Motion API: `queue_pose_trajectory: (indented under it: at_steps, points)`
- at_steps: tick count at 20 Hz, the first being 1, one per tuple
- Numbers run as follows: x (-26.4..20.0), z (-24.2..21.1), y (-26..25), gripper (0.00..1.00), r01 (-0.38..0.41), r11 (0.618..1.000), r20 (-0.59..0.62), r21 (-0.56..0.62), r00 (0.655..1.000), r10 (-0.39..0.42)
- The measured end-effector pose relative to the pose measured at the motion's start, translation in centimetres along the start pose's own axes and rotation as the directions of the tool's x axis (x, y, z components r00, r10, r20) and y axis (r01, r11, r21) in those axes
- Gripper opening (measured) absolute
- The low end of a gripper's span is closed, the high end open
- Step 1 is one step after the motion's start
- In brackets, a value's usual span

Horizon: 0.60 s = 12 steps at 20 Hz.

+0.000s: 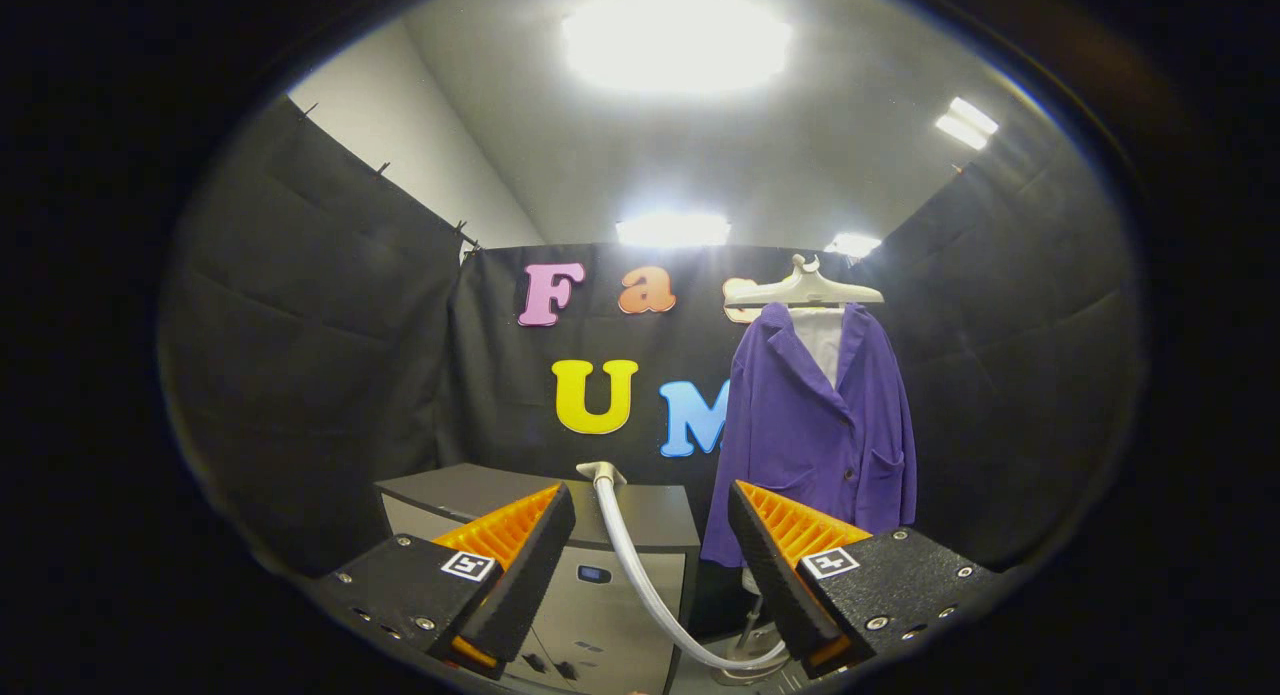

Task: Iron the clothes twice with a garment steamer, once on the left side and once on the right side.

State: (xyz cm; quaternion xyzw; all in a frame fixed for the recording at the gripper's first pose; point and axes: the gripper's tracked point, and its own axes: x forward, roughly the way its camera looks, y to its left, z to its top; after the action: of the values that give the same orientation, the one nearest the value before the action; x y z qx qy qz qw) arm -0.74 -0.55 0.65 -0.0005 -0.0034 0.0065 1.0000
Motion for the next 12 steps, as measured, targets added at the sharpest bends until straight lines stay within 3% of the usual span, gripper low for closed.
queue_pose_trajectory:
  at_steps: [7,12]
  points:
    - [0.2,1.0,-0.3,0.95,-0.003,1.0,0.005,-0.001,1.0,0.003]
    - [1.0,2.6,-2.5,0.95,0.051,0.999,0.0,-0.019,0.999,-0.051]
